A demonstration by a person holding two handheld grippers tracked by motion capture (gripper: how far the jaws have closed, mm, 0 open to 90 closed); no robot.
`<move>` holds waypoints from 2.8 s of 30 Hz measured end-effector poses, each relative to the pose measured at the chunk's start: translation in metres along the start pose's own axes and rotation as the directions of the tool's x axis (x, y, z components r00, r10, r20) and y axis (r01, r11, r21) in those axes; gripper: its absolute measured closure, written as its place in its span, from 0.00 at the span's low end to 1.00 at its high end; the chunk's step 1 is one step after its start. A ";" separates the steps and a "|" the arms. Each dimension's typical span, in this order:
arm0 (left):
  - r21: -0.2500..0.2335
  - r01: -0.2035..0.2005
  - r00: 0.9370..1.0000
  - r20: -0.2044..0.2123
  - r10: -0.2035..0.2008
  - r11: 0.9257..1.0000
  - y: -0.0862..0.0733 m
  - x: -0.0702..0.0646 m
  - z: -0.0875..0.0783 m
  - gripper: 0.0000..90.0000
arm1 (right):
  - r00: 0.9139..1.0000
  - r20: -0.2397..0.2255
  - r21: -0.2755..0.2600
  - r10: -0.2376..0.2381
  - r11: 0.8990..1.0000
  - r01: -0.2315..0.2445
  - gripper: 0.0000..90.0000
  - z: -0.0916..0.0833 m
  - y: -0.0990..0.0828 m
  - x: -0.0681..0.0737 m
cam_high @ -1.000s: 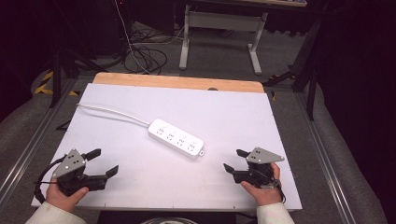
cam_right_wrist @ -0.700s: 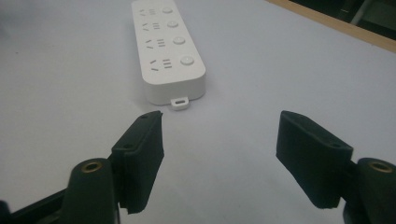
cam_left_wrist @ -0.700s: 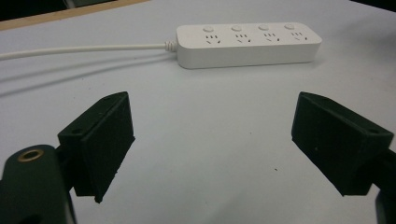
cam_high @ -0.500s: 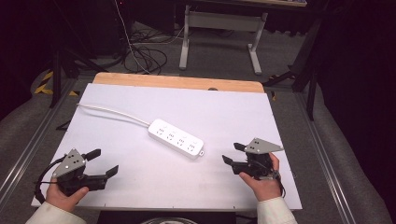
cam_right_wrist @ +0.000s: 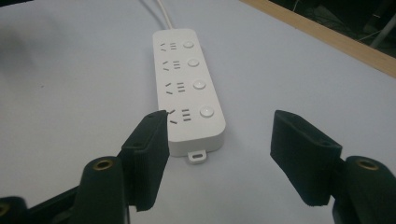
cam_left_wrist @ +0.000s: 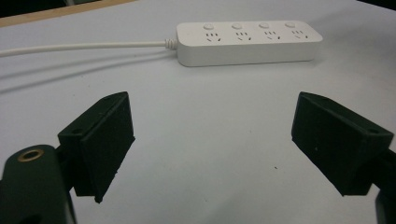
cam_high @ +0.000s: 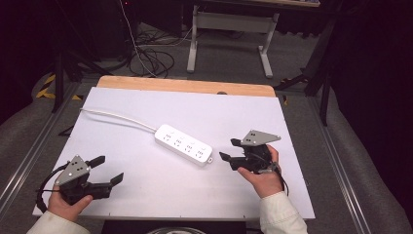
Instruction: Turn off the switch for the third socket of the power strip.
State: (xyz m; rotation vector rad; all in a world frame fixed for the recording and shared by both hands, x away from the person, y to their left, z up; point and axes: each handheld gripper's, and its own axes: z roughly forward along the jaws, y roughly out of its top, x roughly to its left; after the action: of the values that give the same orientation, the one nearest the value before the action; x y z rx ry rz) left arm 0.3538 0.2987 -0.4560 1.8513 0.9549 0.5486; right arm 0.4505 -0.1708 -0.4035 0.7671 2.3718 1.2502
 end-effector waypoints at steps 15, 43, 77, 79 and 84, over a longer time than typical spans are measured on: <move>0.006 0.003 1.000 -0.007 -0.003 1.000 0.000 0.000 0.000 0.15 | 0.999 -0.030 0.028 -0.035 0.999 0.036 0.47 0.023 0.031 0.002; 0.005 0.001 1.000 -0.005 -0.001 1.000 0.000 0.000 0.000 0.15 | 0.996 -0.077 0.086 -0.053 0.995 0.060 0.72 0.071 0.057 -0.001; 0.005 -0.003 1.000 -0.007 0.003 1.000 0.000 0.000 0.001 0.15 | 0.993 -0.119 0.146 0.007 0.989 0.010 1.00 0.135 0.045 -0.002; 0.005 -0.003 1.000 -0.007 0.003 1.000 0.000 0.000 0.001 0.15 | 0.993 -0.118 0.147 0.010 0.989 0.007 1.00 0.135 0.044 -0.002; 0.005 -0.003 1.000 -0.010 0.003 1.000 -0.001 0.000 0.001 0.15 | 0.994 -0.108 0.165 -0.001 0.986 0.019 1.00 0.139 0.042 -0.002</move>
State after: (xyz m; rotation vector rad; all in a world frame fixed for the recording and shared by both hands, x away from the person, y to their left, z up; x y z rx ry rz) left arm 0.3539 0.2980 -0.4568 1.8561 0.9607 0.5584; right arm 0.5384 -0.0632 -0.4444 0.7528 2.5889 1.1271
